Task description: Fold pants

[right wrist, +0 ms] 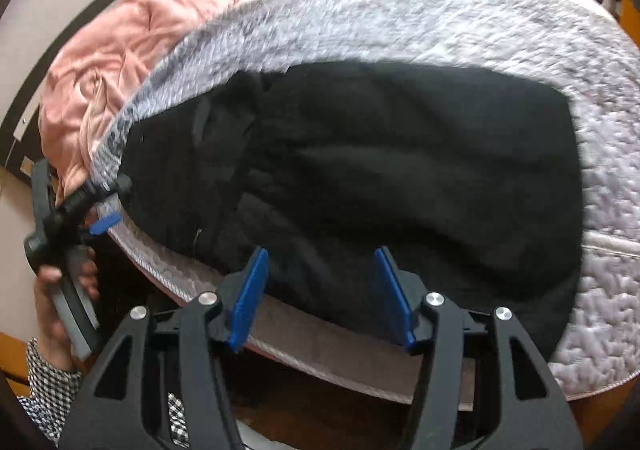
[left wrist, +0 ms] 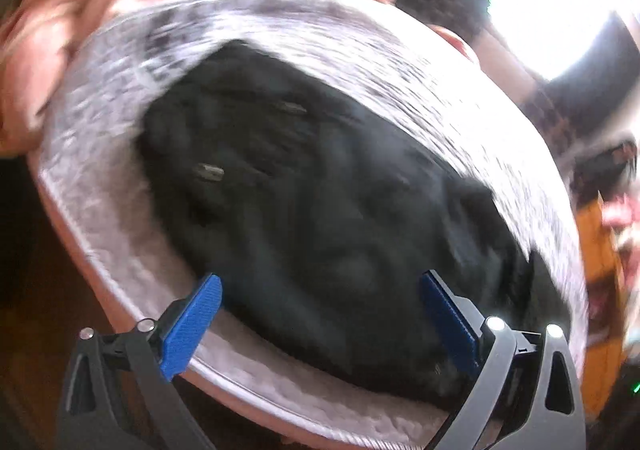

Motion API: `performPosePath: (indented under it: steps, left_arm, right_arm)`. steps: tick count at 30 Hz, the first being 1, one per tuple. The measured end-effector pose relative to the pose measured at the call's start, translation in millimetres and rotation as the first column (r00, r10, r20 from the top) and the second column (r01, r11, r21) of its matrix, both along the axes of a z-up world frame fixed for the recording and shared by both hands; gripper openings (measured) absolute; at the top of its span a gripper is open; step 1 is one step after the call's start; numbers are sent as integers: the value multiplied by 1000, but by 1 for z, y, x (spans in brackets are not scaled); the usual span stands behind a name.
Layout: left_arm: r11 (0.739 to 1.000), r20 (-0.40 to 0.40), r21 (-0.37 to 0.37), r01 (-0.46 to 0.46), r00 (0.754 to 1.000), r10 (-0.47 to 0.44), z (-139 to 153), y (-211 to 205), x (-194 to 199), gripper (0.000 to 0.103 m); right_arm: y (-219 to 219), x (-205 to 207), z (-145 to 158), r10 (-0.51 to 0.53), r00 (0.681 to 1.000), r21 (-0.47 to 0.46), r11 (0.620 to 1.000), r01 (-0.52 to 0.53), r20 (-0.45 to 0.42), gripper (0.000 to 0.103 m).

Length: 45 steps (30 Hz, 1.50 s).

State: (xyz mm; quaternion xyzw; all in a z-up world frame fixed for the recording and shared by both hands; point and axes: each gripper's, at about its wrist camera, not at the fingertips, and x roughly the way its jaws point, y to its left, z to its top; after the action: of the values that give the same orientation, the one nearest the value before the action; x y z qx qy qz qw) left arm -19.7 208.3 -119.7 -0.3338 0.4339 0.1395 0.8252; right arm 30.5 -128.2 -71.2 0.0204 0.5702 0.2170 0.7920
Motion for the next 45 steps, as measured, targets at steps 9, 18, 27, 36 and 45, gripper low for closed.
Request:
performPosePath:
  steps: [9, 18, 27, 36, 45]
  left_arm:
    - [904, 55, -379, -198, 970, 235, -54, 125, -16, 99]
    - [786, 123, -600, -151, 953, 277, -88, 144, -14, 93]
    - [781, 127, -601, -169, 945, 302, -95, 153, -28, 87]
    - [742, 218, -663, -97, 923, 316, -92, 146, 3, 88]
    - [806, 119, -572, -155, 956, 269, -91, 136, 24, 44]
  right_arm:
    - [-4, 7, -19, -22, 999, -39, 999, 21, -42, 54]
    - [-7, 6, -24, -19, 999, -74, 997, 15, -46, 54]
    - [-4, 8, -29, -22, 998, -87, 996, 17, -51, 54]
    - [0, 8, -32, -14, 999, -94, 996, 9, -50, 59]
    - [1, 7, -33, -2, 999, -90, 996, -3, -47, 60]
